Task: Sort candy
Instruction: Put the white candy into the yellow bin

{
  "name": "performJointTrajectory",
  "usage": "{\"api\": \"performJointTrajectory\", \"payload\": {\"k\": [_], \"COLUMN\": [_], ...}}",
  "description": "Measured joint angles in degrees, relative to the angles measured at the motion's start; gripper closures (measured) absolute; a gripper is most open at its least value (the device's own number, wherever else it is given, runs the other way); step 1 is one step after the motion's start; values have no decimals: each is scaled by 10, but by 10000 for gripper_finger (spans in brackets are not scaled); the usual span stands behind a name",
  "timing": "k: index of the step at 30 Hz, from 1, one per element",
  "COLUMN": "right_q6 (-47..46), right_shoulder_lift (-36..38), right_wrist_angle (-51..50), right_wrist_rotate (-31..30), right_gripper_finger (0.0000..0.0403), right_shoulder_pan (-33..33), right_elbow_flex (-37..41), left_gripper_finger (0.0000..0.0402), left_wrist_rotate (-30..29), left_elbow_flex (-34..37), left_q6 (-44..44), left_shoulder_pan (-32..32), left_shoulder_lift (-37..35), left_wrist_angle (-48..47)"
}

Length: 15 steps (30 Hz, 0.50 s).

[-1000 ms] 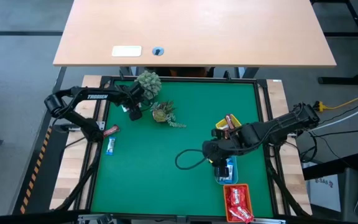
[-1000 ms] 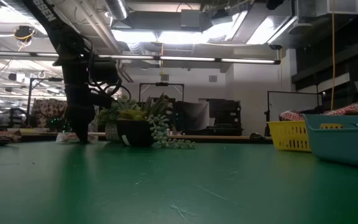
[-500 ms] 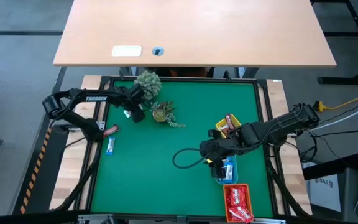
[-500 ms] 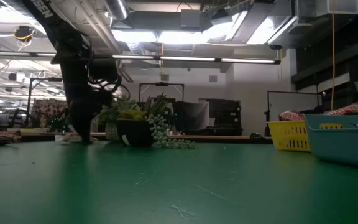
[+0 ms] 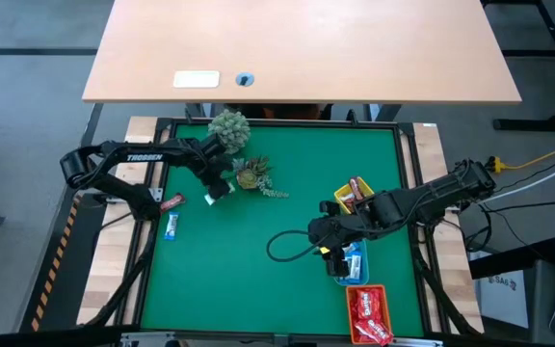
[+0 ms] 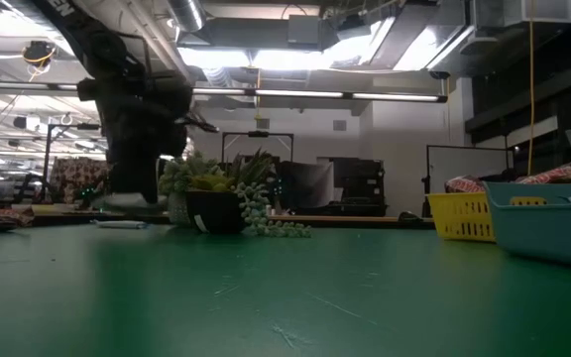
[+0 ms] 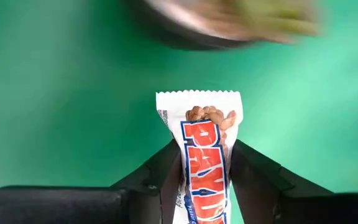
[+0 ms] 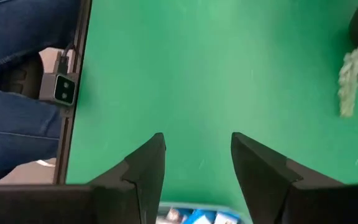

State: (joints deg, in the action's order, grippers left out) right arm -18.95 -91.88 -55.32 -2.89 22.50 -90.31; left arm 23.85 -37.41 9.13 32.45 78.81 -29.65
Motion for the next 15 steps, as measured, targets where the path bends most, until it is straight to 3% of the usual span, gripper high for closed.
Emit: {"api": "performJointTrajectory", "payload": {"k": [5,11,15], "right_q6": [62,151,194], "right_shoulder_lift": [0,-2,-14], "right_wrist_angle": [53,131,164], "right_wrist_rotate": [-30,-75,-102], "right_gripper_finger": [219,219,219], "right_shoulder_pan": [0,0,0], "right_elbow_flex": [0,0,1], "left_gripper_finger": [276,276,276], "left_wrist_rotate": [118,127,102], "left_elbow_flex": [0,0,0], "left_q6": [50,105,163], "left_shoulder_pan": [-57,-161,-233], "left_shoulder_lift": [0,0,0], "left_wrist_angle": [2,25,92]}}
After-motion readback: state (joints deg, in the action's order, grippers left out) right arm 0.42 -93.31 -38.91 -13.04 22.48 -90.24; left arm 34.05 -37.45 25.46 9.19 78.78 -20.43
